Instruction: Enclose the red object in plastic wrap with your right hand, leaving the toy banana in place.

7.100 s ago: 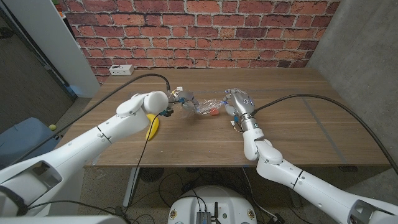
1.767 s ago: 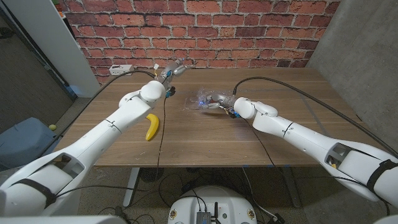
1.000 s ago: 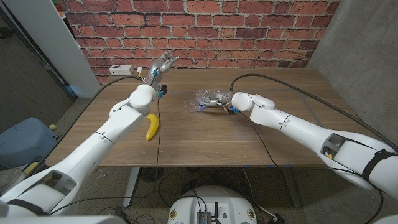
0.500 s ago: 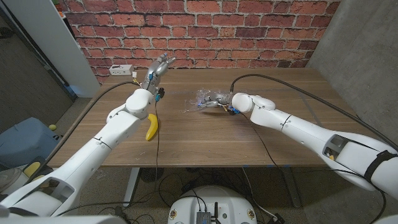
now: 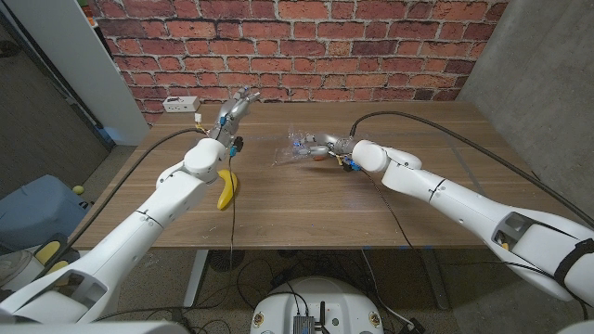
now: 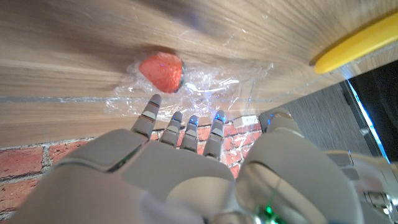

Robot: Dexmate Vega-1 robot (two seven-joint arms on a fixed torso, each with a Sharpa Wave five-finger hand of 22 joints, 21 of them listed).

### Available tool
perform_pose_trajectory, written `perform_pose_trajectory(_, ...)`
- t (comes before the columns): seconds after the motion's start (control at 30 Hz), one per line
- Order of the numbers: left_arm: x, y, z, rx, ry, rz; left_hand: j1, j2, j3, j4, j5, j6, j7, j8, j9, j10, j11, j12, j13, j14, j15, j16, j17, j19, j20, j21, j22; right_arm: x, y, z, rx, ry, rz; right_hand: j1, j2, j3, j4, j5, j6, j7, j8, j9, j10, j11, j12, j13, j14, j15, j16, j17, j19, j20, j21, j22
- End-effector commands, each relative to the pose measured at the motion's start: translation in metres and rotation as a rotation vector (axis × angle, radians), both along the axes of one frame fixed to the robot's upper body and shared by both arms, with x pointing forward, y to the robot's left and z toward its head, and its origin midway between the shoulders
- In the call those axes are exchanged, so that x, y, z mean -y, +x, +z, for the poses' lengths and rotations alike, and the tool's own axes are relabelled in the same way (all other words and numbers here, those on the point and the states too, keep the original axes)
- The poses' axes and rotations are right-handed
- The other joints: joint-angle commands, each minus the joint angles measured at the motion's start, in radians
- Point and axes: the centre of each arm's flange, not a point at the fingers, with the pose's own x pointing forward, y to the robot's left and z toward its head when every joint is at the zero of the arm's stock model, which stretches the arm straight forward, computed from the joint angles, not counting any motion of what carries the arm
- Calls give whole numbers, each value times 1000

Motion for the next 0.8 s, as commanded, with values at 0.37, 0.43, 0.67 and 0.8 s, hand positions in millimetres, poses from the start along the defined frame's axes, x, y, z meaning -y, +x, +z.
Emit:
perform_pose_trajectory(0.37, -18, -4, -23, -14, 12, -37, -19, -5, -11, 0, 1, -6, -6, 5, 2, 3, 6, 6, 1, -8, 6, 5, 4, -8, 3, -6, 4, 33, -11, 10, 36, 398, 137, 28, 1, 12, -21, -7, 14, 11, 14, 4, 21, 7, 14, 1, 12, 1, 6, 3, 26, -7, 12, 3)
perform_pose_trajectory(0.43, -21, -4, -24, -12, 15, -47, -21, -6, -12, 0, 1, -5, -8, 6, 1, 4, 6, 7, 1, -8, 6, 6, 4, -8, 3, -6, 4, 35, -12, 9, 31, 433, 145, 26, 3, 12, -21, -8, 15, 12, 14, 4, 22, 9, 14, 1, 11, 1, 6, 4, 32, -8, 13, 3)
perform_pose_trajectory(0.67, -32, -1, -27, 11, 37, -110, -29, -10, -16, 1, 0, -4, -12, 7, 1, 4, 5, 8, 1, -12, 0, 5, 4, -6, -1, -6, 4, 41, -16, 5, 33, 569, 155, 21, 4, 12, -20, -12, 14, 16, 14, 4, 25, 9, 15, 2, 15, -1, 9, 7, 48, -11, 18, 3)
perform_pose_trajectory(0.8, -38, 0, -28, 33, 45, -140, -41, -15, -22, 1, -2, 3, -18, 10, -1, 6, 9, 10, 0, -29, -15, 0, 3, -5, -12, -7, 4, 45, -18, 3, 32, 637, 157, 18, 6, 13, -19, -14, 13, 19, 13, 3, 29, 9, 17, 2, 16, -1, 10, 9, 53, -16, 19, 3)
